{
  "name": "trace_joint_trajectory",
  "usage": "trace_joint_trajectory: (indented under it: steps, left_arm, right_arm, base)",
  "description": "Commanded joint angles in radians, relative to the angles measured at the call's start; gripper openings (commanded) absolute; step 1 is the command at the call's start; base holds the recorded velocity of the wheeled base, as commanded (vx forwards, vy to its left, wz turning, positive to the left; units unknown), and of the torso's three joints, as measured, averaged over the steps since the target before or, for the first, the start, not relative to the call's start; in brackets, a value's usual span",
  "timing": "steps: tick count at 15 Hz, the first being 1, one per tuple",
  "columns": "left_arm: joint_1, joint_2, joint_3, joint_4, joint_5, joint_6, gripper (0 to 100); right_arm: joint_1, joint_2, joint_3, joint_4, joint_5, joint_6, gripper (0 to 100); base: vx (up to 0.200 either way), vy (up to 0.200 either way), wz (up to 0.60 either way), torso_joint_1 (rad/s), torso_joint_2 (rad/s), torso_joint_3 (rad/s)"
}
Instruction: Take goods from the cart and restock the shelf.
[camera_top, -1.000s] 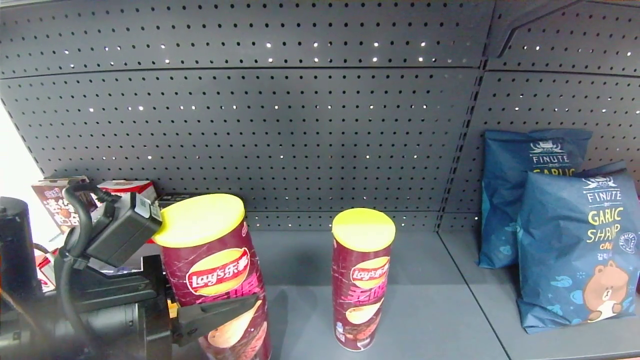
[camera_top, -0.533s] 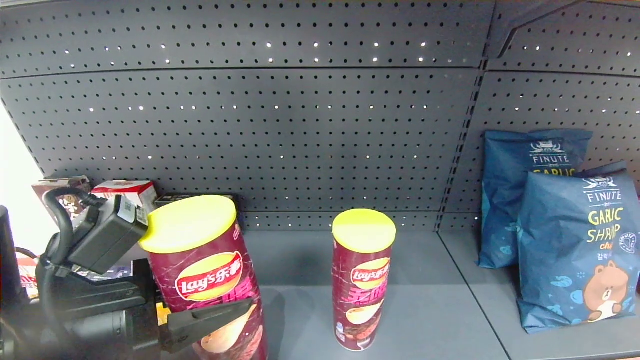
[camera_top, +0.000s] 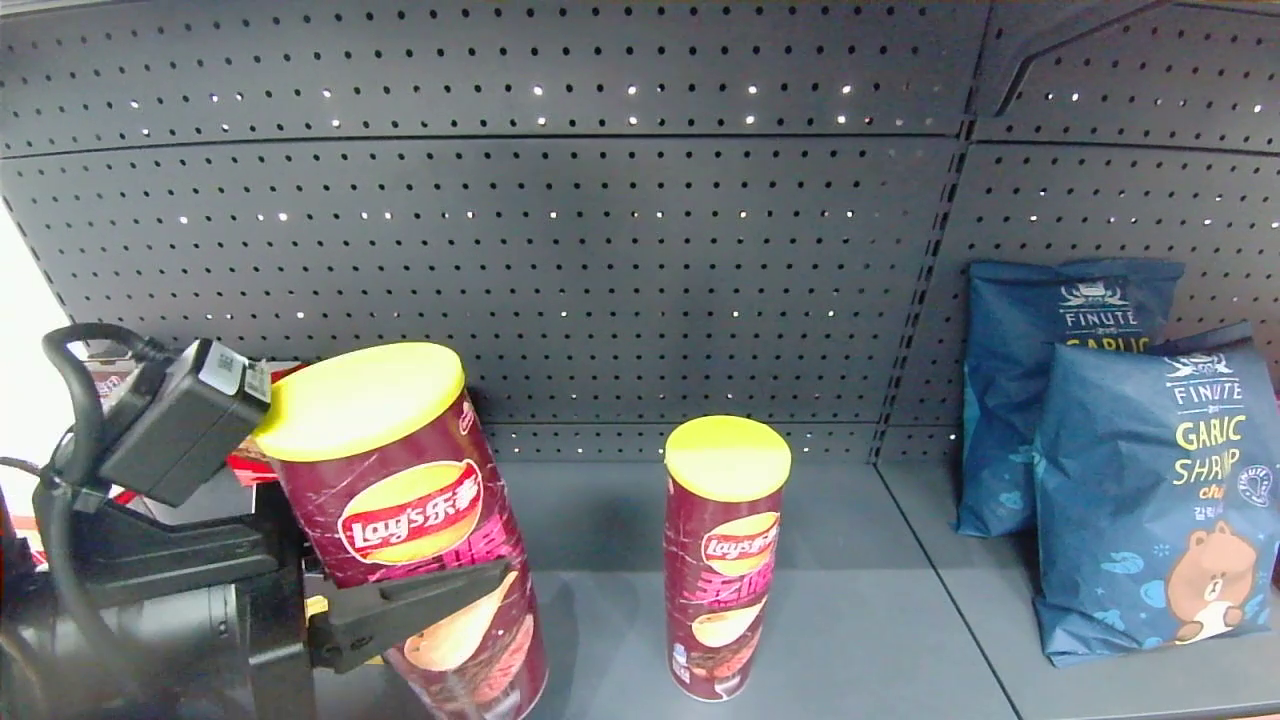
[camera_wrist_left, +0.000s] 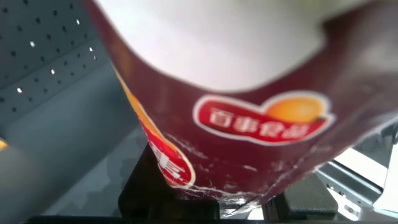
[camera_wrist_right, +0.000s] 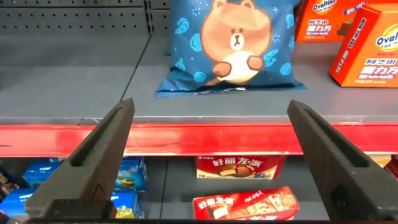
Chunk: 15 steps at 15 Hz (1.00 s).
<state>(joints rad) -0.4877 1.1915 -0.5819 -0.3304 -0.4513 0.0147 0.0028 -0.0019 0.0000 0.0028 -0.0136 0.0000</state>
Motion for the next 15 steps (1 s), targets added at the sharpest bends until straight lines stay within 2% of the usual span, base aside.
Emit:
trace_joint_trajectory:
  steps: [1, 3, 4, 6, 8, 10, 12, 15]
  left_arm:
    - [0.014, 0.060, -0.039, -0.002, 0.000, 0.025, 0]
    - [0.054, 0.108, -0.075, -0.002, 0.002, 0.077, 0]
    - [0.067, 0.135, -0.098, -0.004, 0.002, 0.091, 0]
    - [0.064, 0.172, -0.138, -0.004, -0.004, 0.094, 0]
    - [0.061, 0.214, -0.164, -0.033, -0.040, 0.096, 0]
    - [0.060, 0.306, -0.180, -0.145, -0.102, 0.097, 0]
    - [0.066, 0.396, -0.219, -0.216, -0.106, 0.096, 0]
    - [0.083, 0.490, -0.297, -0.213, -0.106, 0.096, 0]
  right_arm:
    - [0.000, 0.002, 0.000, 0.000, 0.000, 0.000, 100]
    - [0.000, 0.002, 0.000, 0.000, 0.000, 0.000, 100]
    - [0.000, 0.002, 0.000, 0.000, 0.000, 0.000, 100]
    - [0.000, 0.002, 0.000, 0.000, 0.000, 0.000, 100]
    - [0.000, 0.002, 0.000, 0.000, 0.000, 0.000, 100]
    - [0.000, 0.002, 0.000, 0.000, 0.000, 0.000, 100]
    - [0.000, 0.002, 0.000, 0.000, 0.000, 0.000, 100]
    - [0.000, 0.002, 0.000, 0.000, 0.000, 0.000, 100]
  base:
    - [0.000, 0.000, 0.00, 0.000, 0.00, 0.000]
    - [0.000, 0.000, 0.00, 0.000, 0.00, 0.000]
    - [0.000, 0.000, 0.00, 0.000, 0.00, 0.000]
    - [0.000, 0.000, 0.00, 0.000, 0.00, 0.000]
    - [0.000, 0.000, 0.00, 0.000, 0.00, 0.000]
    - [0.000, 0.000, 0.00, 0.000, 0.00, 0.000]
    - [0.000, 0.000, 0.00, 0.000, 0.00, 0.000]
    - [0.000, 0.000, 0.00, 0.000, 0.00, 0.000]
